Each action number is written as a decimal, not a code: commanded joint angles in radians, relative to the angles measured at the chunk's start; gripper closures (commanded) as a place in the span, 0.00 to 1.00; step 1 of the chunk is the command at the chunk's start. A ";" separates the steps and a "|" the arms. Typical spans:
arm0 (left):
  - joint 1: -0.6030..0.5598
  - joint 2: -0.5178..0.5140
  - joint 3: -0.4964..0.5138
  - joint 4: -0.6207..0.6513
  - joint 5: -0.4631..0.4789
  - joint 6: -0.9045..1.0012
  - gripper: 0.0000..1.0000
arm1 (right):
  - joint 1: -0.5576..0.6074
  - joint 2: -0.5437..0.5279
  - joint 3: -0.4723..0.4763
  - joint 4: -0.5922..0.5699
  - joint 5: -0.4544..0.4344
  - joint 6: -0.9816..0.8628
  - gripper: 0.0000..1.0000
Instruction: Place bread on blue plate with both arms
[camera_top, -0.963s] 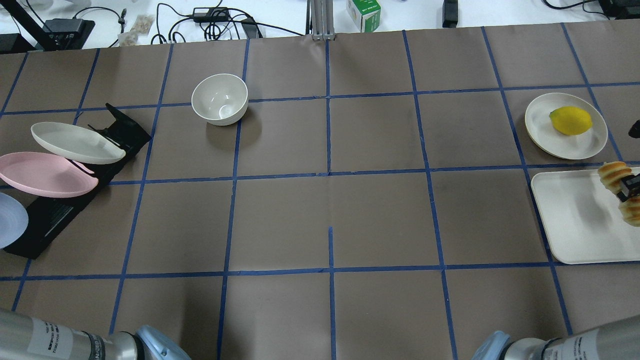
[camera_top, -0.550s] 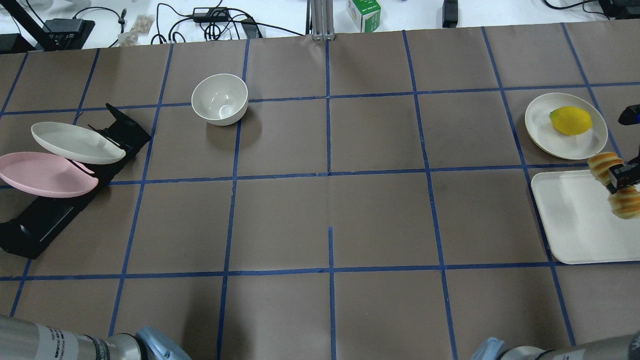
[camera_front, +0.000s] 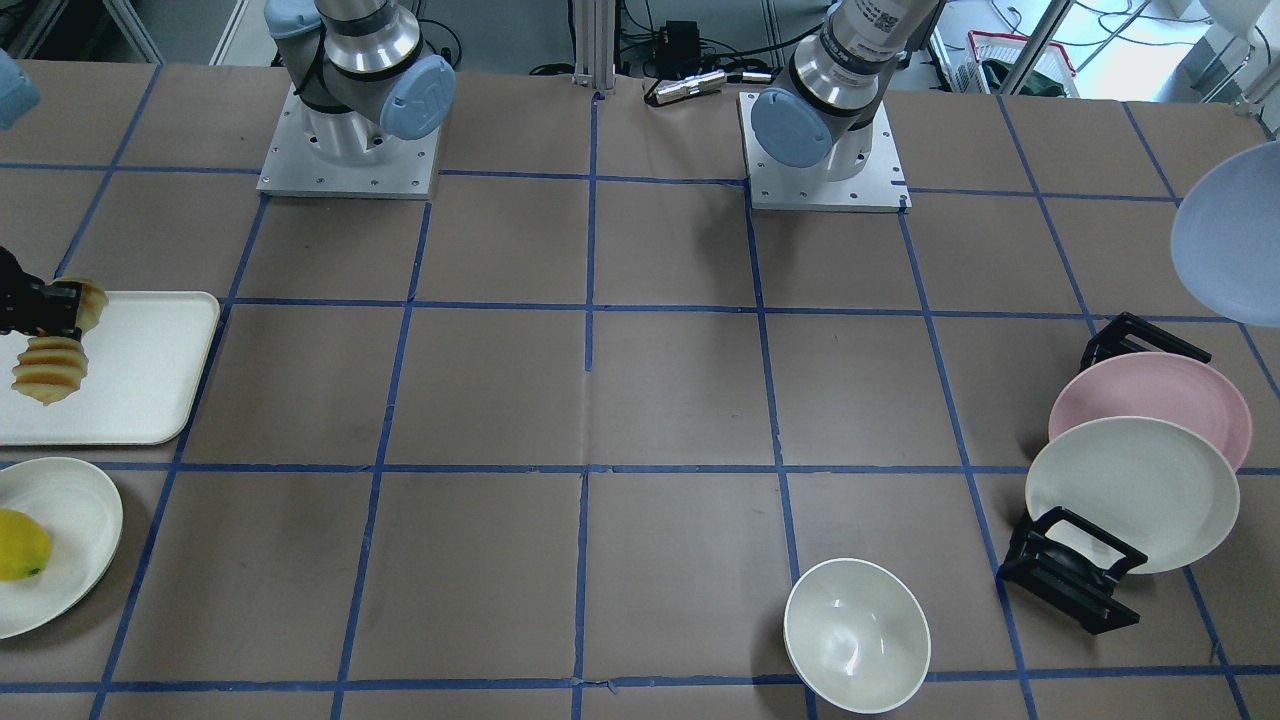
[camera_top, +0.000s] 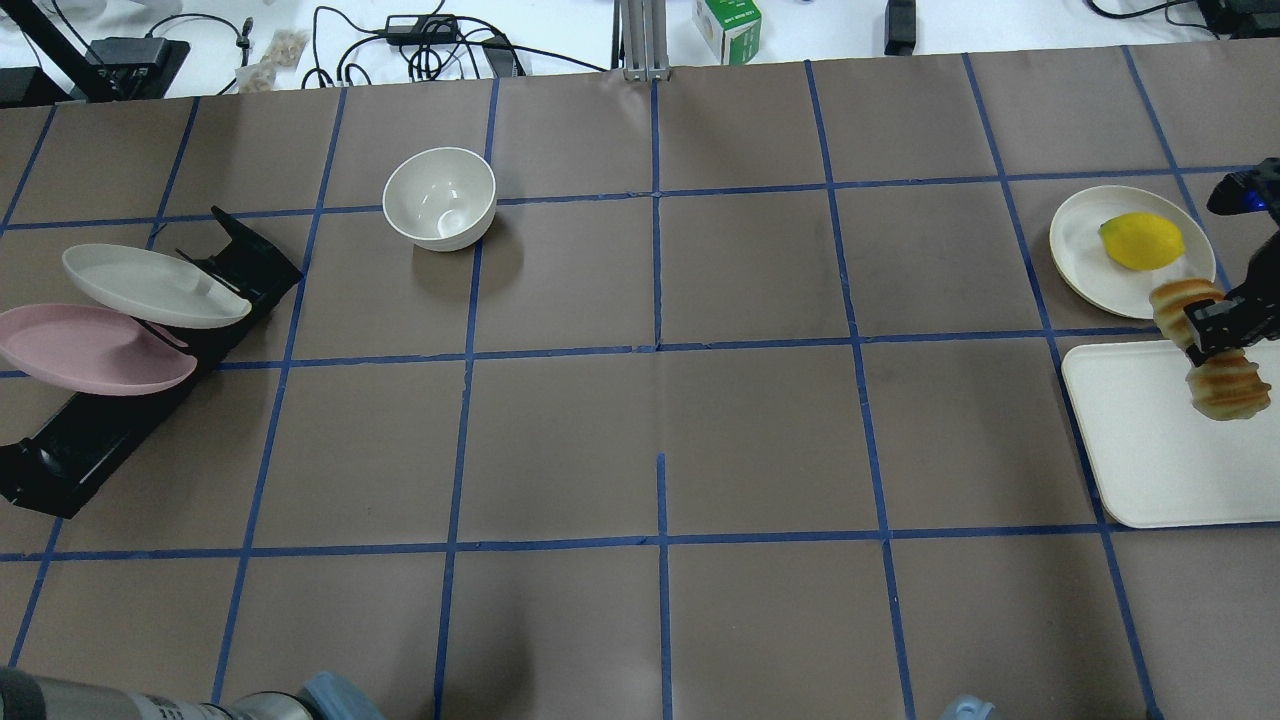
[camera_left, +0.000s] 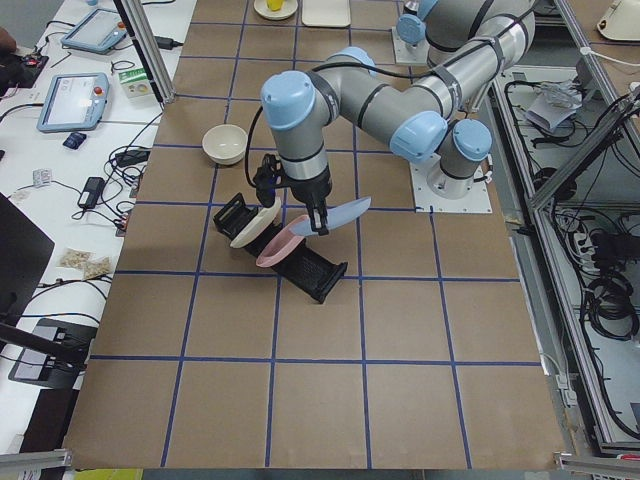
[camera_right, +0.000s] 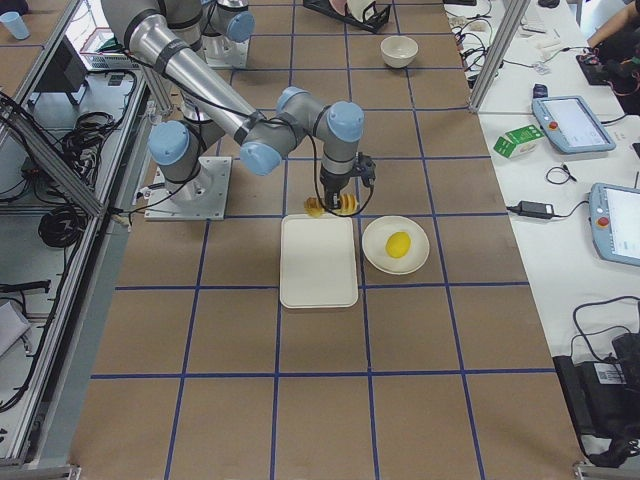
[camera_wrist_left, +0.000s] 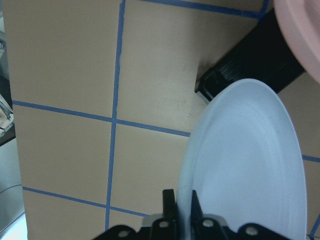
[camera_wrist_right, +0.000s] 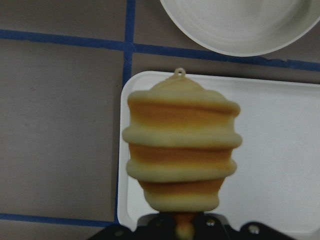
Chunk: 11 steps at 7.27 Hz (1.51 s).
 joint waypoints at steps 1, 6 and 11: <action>-0.220 0.034 -0.013 -0.007 -0.085 -0.192 1.00 | 0.032 -0.029 -0.002 0.050 0.005 0.046 0.92; -0.683 -0.020 -0.277 0.354 -0.505 -0.814 1.00 | 0.066 -0.054 -0.031 0.104 0.023 0.120 0.92; -0.825 -0.149 -0.594 0.931 -0.665 -0.949 1.00 | 0.121 -0.063 -0.076 0.207 0.088 0.222 0.91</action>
